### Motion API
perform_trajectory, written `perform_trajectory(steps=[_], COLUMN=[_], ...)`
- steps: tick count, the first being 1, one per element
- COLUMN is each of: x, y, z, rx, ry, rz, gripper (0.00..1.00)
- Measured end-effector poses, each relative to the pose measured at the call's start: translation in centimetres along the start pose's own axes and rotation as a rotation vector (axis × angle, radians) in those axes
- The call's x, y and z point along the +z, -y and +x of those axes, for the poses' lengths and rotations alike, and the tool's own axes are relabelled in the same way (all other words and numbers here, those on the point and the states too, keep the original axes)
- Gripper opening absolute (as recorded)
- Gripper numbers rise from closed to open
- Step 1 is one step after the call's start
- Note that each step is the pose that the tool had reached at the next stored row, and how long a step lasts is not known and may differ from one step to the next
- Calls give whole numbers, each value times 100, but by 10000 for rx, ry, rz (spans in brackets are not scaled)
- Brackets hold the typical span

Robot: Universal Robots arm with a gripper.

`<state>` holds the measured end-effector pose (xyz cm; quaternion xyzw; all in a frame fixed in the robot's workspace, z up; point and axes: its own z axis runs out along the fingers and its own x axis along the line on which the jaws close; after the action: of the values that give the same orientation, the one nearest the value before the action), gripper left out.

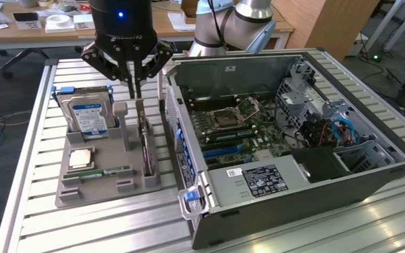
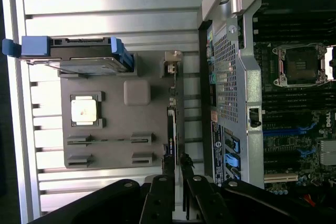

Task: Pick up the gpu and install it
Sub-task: 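Pick up the gpu and move the gpu toward the slot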

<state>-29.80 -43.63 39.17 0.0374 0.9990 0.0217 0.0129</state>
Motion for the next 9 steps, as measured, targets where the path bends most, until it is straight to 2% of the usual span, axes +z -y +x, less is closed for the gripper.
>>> perform_trajectory(steps=[1, 4, 5, 6, 9], x=[0, 0, 0, 0, 0], y=[0, 0, 0, 0, 0], z=[0, 0, 0, 0, 0], rx=[0, 0, 0, 0, 0], ry=[1, 1, 1, 1, 1], rz=[0, 0, 0, 0, 0], gripper=[17, 35, 35, 42, 42])
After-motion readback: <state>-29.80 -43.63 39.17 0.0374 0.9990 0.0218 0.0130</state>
